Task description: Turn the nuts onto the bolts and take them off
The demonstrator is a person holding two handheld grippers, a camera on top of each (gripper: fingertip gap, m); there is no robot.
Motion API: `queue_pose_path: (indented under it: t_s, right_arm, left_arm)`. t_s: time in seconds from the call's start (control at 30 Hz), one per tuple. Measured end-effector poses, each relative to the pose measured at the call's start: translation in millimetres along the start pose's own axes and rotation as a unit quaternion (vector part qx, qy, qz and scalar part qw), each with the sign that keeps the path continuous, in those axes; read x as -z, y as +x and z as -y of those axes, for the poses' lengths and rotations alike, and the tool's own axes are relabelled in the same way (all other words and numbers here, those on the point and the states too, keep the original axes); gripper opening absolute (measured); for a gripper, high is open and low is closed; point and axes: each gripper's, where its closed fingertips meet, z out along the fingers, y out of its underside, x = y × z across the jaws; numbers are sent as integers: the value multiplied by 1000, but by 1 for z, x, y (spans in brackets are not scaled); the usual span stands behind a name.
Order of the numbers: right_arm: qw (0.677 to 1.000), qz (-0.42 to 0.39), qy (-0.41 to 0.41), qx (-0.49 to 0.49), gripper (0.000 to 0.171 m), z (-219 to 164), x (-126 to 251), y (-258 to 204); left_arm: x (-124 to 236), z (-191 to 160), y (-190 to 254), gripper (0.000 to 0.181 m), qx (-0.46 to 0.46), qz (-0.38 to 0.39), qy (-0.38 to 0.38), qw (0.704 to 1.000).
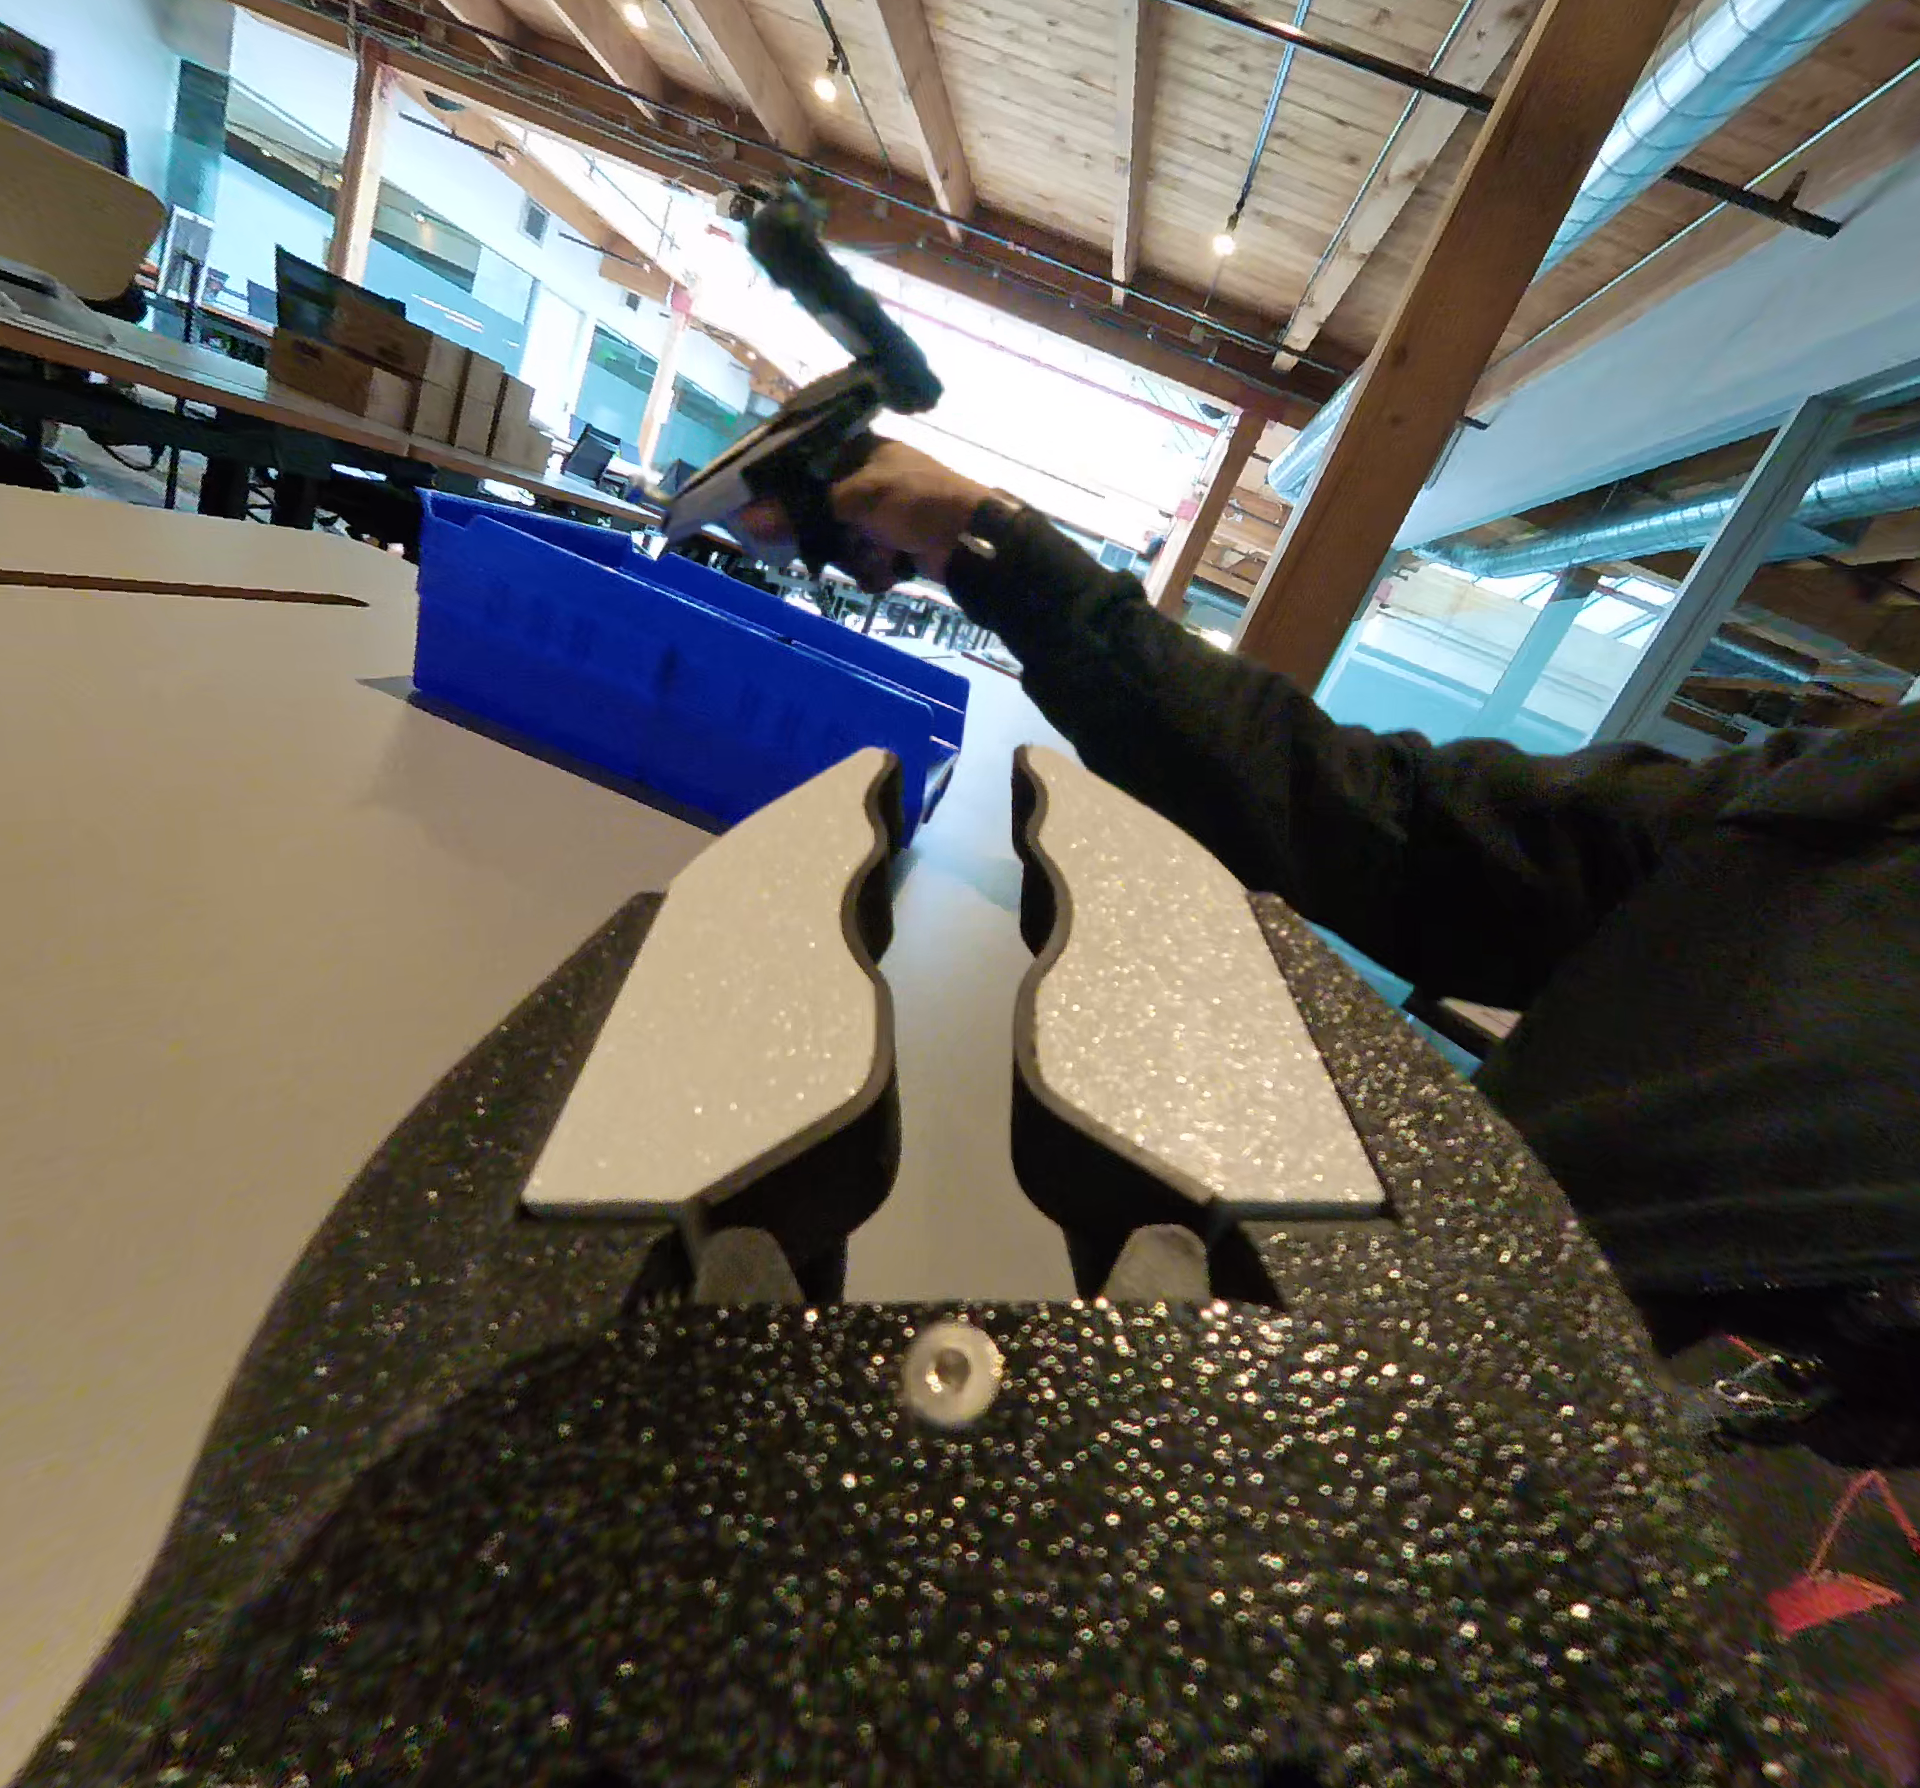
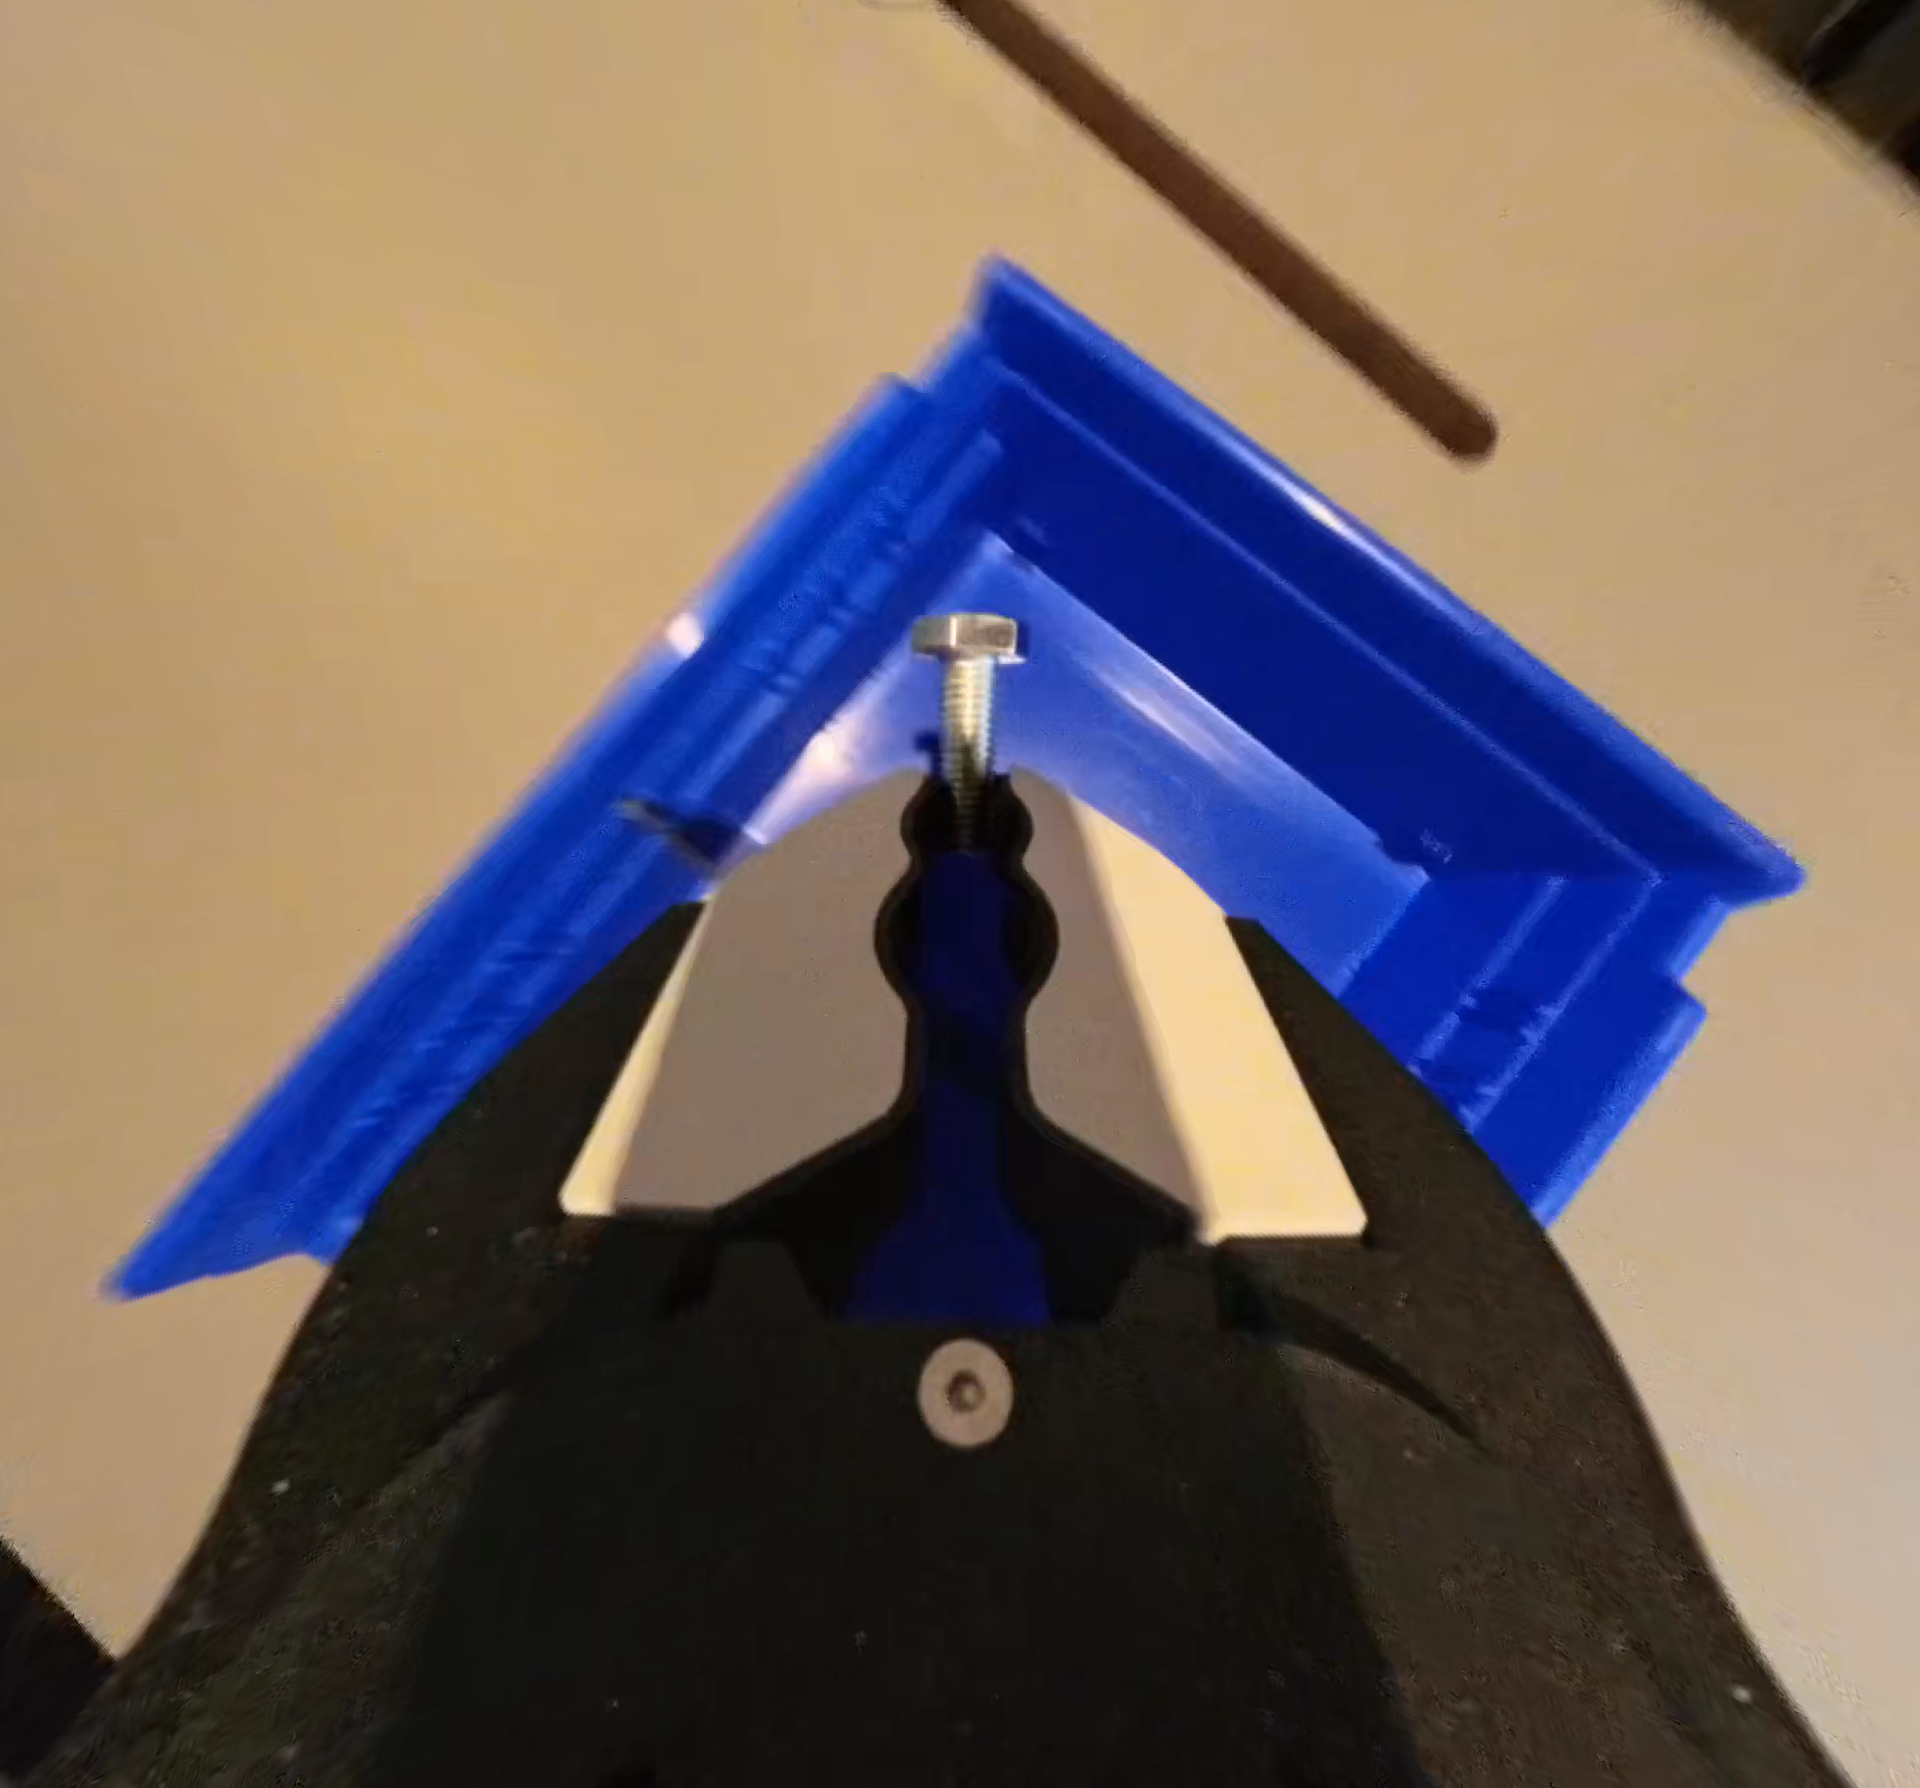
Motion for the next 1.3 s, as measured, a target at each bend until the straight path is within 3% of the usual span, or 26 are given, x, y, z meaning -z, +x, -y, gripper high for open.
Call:
queue_pose_path:
  t_s: [0.17,0.3,0.47,0.8,0.9,1.03,1.17,1.3]
  right_arm:
    - [994,-4,-107,-37,11,-37,-50,39]
    - [989,-13,-137,-49,11,-48,-64,43]
    - [987,-11,-146,-64,11,-56,-64,45]
    - [996,-19,-77,-51,20,-40,-44,37]
    - [999,29,24,-26,25,-6,-22,-12]
    - [979,87,167,78,31,26,26,-140]
    - [957,71,219,174,40,10,30,-254]
    - [953,97,218,188,43,-25,-4,-322]
  left_arm:
    - [-1,0,-1,19,6,-1,-2,1000]
    - [-1,-1,0,18,5,-2,-5,1000]
    - [-1,-1,0,18,2,-2,-3,1000]
    - [-3,-3,1,17,-1,2,-9,1000]
    - [-2,-2,1,18,1,2,-4,1000]
    - [-3,-3,1,18,0,5,-8,1000]
    - [-2,-1,1,18,-9,14,-3,1000]
    - [8,5,-7,17,-16,49,-2,999]
